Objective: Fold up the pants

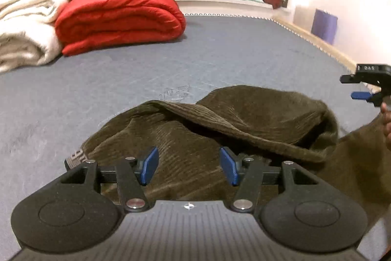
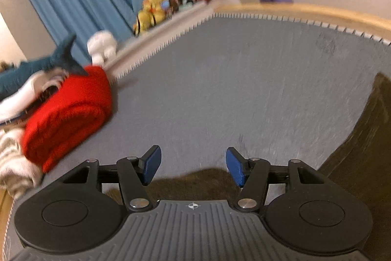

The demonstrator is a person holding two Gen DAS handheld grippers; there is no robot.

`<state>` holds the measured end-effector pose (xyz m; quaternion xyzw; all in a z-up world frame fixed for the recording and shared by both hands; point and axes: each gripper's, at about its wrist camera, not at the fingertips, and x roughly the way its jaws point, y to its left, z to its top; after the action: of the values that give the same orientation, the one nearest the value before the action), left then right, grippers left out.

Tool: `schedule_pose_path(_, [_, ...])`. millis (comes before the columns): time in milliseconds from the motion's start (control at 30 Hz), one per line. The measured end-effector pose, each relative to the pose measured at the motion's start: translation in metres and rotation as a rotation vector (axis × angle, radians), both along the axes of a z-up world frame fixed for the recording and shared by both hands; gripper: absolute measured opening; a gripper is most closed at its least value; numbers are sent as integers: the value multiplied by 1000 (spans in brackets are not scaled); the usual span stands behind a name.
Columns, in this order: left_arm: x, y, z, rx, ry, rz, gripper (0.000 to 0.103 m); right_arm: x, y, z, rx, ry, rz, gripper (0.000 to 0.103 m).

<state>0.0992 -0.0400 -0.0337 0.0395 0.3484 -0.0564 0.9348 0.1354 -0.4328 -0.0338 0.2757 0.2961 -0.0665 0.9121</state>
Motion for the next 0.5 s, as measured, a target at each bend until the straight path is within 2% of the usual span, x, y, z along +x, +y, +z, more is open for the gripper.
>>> schedule_pose_path(33, [8,-1,-6,15,9,16,61,6,4,-5,-8,18,24,61])
schedule_pose_path(200, [20,13,-13,-16,39,58,62,36,35,-22,-74,77,196,63])
schedule_pose_path(267, [23,17,-12,-16,50,61,66,45,51,-27,-133,87,256,66])
schedule_pose_path(333, [22,20,-11,-14,54,67,78,52,62,-28,-226,74,263,67])
schedule_pose_path(467, [21,26,-12,-26,63,73,82,70,67,-35,-375,44,260,78])
schedule_pose_path(500, [21,27,-13,-34,72,72,84,75,67,-39,-402,42,277,83])
